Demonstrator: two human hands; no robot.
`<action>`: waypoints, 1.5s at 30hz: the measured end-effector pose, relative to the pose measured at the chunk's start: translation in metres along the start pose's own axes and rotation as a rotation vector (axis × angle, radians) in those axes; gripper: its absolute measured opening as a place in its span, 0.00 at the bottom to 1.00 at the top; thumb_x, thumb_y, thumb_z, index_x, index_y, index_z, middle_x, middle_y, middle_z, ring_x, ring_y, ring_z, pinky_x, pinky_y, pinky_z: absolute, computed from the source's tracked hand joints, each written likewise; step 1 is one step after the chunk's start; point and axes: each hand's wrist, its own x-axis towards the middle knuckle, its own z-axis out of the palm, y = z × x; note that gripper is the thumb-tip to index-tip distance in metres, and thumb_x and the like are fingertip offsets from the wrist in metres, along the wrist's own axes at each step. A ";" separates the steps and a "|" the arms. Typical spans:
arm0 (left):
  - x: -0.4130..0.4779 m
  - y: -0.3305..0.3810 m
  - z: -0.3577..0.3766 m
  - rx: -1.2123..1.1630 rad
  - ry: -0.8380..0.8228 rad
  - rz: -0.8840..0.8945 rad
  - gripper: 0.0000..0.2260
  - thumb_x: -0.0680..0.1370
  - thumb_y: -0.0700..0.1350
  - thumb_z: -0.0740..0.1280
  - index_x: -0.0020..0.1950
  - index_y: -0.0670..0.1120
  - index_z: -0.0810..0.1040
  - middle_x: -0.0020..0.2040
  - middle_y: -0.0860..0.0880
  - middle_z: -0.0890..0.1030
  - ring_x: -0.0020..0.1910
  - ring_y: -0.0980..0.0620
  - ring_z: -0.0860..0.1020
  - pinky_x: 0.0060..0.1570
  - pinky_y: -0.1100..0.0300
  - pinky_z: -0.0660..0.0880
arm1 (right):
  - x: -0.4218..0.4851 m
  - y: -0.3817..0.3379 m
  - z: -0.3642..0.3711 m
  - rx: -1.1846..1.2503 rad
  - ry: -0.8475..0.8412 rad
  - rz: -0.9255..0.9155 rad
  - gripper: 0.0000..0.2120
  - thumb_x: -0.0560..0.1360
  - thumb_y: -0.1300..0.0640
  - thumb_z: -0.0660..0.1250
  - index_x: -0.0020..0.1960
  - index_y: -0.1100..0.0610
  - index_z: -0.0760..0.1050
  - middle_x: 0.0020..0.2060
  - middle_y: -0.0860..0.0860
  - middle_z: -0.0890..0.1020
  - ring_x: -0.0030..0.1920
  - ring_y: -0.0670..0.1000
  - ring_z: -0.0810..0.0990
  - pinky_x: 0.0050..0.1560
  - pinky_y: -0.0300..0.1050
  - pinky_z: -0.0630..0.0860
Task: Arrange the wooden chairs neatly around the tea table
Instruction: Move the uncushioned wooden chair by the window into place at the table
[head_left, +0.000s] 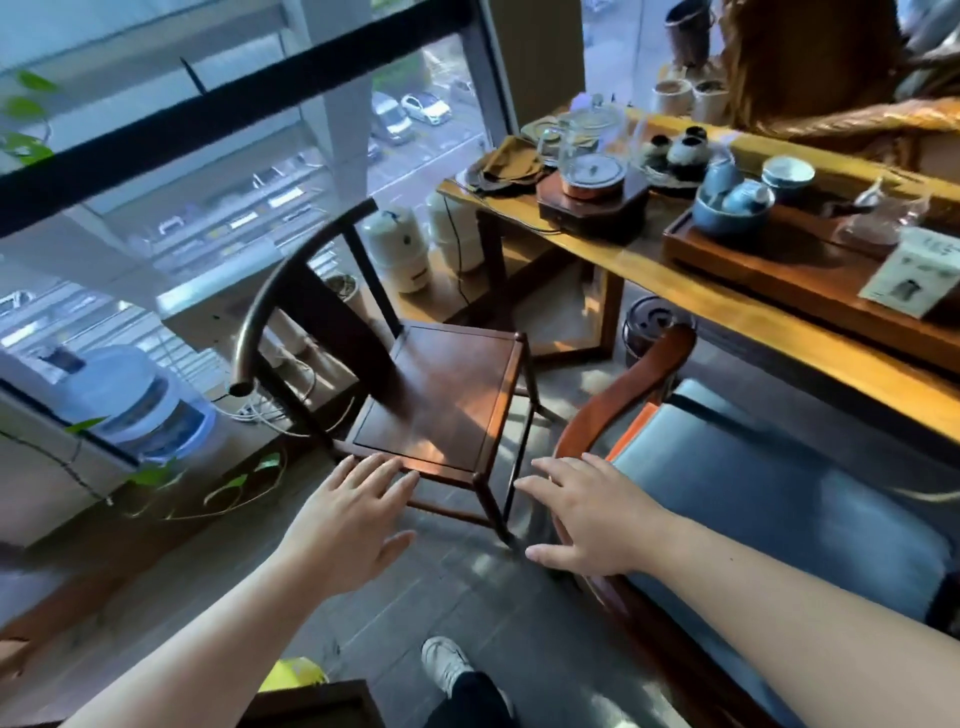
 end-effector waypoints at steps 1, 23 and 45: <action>-0.002 -0.014 0.001 -0.006 0.010 -0.016 0.28 0.72 0.62 0.63 0.66 0.45 0.74 0.63 0.42 0.78 0.64 0.41 0.73 0.63 0.43 0.70 | 0.014 -0.005 -0.003 -0.017 0.007 -0.013 0.38 0.73 0.31 0.61 0.76 0.48 0.58 0.76 0.55 0.62 0.74 0.56 0.60 0.73 0.54 0.53; 0.029 -0.305 0.039 -0.144 0.057 -0.135 0.22 0.72 0.55 0.70 0.62 0.47 0.76 0.62 0.45 0.79 0.62 0.44 0.75 0.55 0.49 0.76 | 0.303 -0.110 -0.029 -0.028 0.039 -0.074 0.34 0.74 0.34 0.61 0.75 0.49 0.61 0.74 0.54 0.65 0.71 0.55 0.66 0.70 0.53 0.62; 0.176 -0.519 0.084 0.134 -0.173 0.331 0.19 0.70 0.46 0.63 0.61 0.48 0.70 0.62 0.43 0.76 0.65 0.41 0.69 0.64 0.43 0.69 | 0.531 -0.131 -0.008 0.555 -0.119 0.023 0.32 0.73 0.37 0.68 0.72 0.49 0.65 0.66 0.50 0.73 0.64 0.53 0.74 0.60 0.52 0.73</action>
